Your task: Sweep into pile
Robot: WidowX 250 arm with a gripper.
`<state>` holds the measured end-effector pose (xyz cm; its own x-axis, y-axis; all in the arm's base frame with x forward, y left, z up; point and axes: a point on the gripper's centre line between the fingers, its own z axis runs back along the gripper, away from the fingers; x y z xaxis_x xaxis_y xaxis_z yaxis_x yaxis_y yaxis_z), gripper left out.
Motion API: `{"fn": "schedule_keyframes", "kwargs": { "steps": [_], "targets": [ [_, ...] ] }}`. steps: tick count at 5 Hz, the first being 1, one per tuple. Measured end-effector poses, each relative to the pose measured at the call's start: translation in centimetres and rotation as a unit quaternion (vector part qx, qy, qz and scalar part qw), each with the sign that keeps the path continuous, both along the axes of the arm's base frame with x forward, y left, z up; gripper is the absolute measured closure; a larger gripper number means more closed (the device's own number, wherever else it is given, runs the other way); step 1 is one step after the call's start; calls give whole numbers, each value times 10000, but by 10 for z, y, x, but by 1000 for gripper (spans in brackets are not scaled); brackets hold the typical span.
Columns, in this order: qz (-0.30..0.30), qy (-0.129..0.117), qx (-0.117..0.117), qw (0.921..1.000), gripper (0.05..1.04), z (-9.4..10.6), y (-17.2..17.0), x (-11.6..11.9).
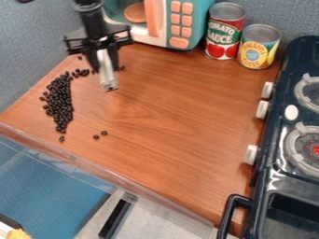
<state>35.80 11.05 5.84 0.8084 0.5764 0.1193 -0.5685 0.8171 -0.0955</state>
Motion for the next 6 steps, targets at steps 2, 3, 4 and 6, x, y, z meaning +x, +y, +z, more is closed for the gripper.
{"fn": "schedule_keyframes", "kwargs": {
  "steps": [2,3,4,6],
  "targets": [
    [146,241,27,9996,709,-20,-9,38],
    [298,337,75,9990,709,-33,-7,49],
    [400,364,186,9984,709,-35,-2,51],
    [483,347,343,9976,709,-39,12,32]
  ]
}}
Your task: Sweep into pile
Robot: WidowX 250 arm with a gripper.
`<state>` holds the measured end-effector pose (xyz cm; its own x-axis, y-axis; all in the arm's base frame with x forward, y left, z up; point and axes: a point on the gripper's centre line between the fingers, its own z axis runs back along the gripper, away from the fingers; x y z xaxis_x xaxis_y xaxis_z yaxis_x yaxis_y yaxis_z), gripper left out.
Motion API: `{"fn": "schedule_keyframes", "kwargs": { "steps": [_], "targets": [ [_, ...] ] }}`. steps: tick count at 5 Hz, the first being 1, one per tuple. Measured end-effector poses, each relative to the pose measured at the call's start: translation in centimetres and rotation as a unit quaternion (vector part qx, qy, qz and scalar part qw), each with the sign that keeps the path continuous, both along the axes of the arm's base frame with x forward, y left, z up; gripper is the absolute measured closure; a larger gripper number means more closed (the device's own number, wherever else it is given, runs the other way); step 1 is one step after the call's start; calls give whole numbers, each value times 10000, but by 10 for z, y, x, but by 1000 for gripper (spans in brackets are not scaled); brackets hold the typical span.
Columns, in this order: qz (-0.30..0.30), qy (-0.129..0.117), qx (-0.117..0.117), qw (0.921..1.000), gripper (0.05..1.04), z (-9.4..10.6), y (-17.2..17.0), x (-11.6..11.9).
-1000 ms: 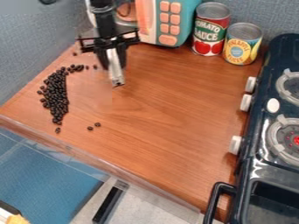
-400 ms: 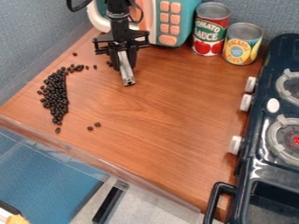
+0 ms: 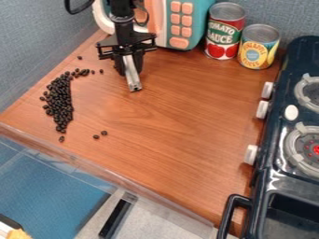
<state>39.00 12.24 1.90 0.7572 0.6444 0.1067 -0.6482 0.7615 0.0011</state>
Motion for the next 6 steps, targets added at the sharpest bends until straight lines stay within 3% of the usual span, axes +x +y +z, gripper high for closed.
{"fn": "schedule_keyframes", "kwargs": {
  "steps": [3,6],
  "targets": [
    [182,249,96,9995,709,-3,34,-55],
    [282,343,78,9990,709,-3,46,-83]
  ]
}}
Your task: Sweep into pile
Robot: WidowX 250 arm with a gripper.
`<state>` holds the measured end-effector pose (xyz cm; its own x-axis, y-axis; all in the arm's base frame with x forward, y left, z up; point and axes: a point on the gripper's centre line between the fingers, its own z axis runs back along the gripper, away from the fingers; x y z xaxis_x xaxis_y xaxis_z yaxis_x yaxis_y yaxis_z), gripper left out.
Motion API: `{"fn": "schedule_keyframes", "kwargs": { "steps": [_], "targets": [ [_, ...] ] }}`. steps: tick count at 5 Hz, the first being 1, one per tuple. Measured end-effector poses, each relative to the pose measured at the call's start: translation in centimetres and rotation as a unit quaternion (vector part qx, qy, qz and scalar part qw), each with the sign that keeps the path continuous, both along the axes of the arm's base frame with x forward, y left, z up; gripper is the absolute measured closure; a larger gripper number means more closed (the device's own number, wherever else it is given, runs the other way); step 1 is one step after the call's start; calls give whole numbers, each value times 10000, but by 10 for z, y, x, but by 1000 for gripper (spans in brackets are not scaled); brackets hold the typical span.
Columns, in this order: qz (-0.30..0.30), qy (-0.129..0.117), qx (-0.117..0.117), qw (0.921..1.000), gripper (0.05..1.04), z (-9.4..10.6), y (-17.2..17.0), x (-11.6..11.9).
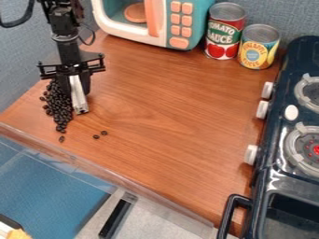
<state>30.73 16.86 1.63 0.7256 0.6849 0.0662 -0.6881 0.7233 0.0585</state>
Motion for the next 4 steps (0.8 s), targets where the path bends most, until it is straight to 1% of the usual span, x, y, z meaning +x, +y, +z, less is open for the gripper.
{"fn": "schedule_keyframes", "kwargs": {
  "steps": [1,2,3,4],
  "targets": [
    [-131,-61,-306,9994,709,7,-19,1],
    [-578,-483,-648,9950,709,36,-62,20],
    [-1084,-732,-867,9876,709,55,-103,32],
    [-1749,-617,-743,9798,709,48,-135,30]
  ]
}}
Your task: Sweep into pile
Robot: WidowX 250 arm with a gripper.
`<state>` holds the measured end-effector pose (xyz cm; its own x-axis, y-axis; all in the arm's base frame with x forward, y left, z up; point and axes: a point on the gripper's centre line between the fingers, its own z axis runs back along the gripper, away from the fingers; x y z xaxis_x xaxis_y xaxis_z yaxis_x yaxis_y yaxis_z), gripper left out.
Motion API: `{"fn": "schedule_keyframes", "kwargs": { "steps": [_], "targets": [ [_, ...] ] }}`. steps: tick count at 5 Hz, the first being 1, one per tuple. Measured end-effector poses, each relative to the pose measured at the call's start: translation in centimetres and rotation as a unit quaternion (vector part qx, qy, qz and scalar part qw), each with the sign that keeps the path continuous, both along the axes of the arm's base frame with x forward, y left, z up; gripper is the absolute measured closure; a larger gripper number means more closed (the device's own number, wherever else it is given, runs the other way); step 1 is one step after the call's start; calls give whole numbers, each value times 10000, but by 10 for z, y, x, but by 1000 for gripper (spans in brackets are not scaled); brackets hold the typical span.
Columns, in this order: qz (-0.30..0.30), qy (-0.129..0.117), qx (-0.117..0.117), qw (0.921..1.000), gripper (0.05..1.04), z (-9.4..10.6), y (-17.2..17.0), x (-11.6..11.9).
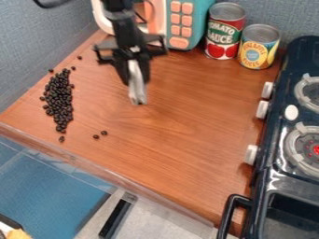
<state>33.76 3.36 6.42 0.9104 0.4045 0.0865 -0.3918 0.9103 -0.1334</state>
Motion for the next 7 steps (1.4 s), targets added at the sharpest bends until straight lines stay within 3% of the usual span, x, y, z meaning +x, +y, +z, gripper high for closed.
{"fn": "schedule_keyframes", "kwargs": {
  "steps": [1,2,3,4,5,7],
  "targets": [
    [-1166,180,548,9915,709,-22,-25,-10],
    [-1935,371,941,9759,709,-45,-38,-34],
    [-2594,479,1354,9550,709,-46,-48,-56],
    [-2848,534,1492,9454,709,-45,-41,-72],
    [-2763,443,1619,9463,709,-39,-19,-87],
    [-2359,227,1696,9566,709,-44,20,-88]
  ]
}}
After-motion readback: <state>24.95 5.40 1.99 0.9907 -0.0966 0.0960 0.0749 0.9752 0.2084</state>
